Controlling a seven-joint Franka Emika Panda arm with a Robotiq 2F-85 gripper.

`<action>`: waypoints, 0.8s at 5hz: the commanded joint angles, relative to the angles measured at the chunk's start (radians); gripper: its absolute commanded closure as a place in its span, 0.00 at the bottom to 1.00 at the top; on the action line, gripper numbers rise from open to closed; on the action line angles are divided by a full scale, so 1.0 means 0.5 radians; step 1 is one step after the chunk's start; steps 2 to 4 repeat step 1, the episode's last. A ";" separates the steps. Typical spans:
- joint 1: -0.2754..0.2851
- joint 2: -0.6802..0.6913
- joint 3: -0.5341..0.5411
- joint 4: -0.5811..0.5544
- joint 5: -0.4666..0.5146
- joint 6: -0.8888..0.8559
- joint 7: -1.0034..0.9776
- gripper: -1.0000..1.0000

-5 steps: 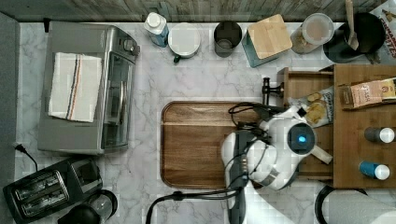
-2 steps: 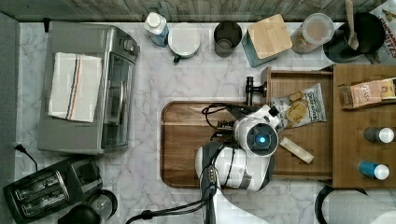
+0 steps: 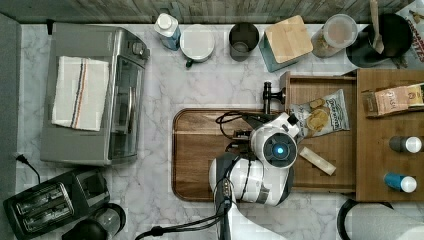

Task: Open the drawer.

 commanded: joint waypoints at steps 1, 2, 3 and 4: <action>0.375 -0.079 0.363 -0.052 0.003 -0.022 0.097 0.00; 0.375 -0.079 0.363 -0.052 0.003 -0.022 0.097 0.00; 0.375 -0.079 0.363 -0.052 0.003 -0.022 0.097 0.00; 0.375 -0.079 0.363 -0.052 0.003 -0.022 0.097 0.00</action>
